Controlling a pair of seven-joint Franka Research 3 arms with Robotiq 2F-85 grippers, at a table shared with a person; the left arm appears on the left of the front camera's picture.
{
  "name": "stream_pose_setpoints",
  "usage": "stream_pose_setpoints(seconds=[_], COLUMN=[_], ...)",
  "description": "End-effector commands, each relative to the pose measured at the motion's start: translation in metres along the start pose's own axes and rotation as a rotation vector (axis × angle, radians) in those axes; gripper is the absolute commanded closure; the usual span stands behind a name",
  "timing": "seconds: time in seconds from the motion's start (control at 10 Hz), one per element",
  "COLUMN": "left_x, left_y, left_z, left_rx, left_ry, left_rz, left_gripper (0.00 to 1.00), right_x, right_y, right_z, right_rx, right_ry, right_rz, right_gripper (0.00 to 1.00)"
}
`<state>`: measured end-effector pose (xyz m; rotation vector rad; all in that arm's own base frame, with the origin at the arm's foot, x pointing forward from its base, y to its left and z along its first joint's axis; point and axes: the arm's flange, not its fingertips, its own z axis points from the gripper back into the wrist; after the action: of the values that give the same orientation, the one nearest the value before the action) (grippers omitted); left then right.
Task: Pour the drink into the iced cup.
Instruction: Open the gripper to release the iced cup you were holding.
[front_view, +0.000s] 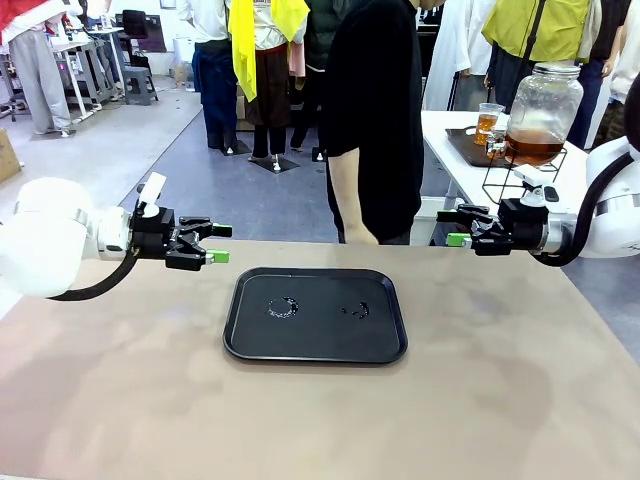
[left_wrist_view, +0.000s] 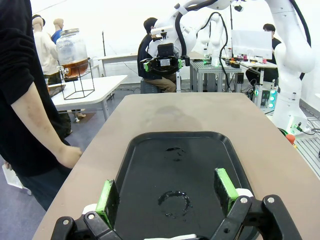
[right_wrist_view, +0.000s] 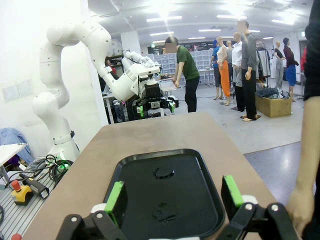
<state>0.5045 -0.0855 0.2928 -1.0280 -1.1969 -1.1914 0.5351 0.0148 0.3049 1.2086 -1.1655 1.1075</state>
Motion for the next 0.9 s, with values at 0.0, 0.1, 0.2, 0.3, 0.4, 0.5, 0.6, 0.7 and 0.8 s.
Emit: stream_pose_setpoints(seconds=[0.0,0.1,0.2,0.3,0.4,0.5,0.6,0.7,0.8], left_x=[0.0026,0.0026,0.0026,0.0026,0.0026,0.0026,0.0026,0.0026,0.0026], left_y=[0.0019,0.0019,0.0019,0.0019,0.0019,0.0019,0.0019,0.0019,0.0019], left_z=[-0.0008,-0.0008,-0.0008,-0.0008,-0.0008,-0.0008,-0.0008,-0.0008,-0.0008], left_rx=[0.004,0.004,0.004,0.004,0.004,0.004,0.004,0.004,0.004], left_ry=[0.005,0.005,0.005,0.005,0.005,0.005,0.005,0.005,0.005], left_rz=[0.009,0.009,0.009,0.009,0.009,0.009,0.009,0.009,0.009], left_gripper=[0.00,0.00,0.00,0.00,0.00,0.00,0.00,0.00,0.00], right_x=[0.0035,0.0035,0.0035,0.0035,0.0035,0.0035,0.0035,0.0035,0.0035], right_y=[-0.0008,-0.0008,-0.0008,-0.0008,-0.0008,-0.0008,-0.0008,-0.0008,-0.0008], right_z=[-0.0003,-0.0003,-0.0003,-0.0003,-0.0003,-0.0003,-0.0003,-0.0003,-0.0003], right_rx=[0.002,0.002,0.002,0.002,0.002,0.002,0.002,0.002,0.002], right_ry=[-0.001,-0.001,-0.001,-0.001,-0.001,-0.001,-0.001,-0.001,-0.001], right_rz=[0.007,0.007,0.007,0.007,0.007,0.007,0.007,0.007,0.007], right_gripper=[0.00,0.00,0.00,0.00,0.00,0.00,0.00,0.00,0.00])
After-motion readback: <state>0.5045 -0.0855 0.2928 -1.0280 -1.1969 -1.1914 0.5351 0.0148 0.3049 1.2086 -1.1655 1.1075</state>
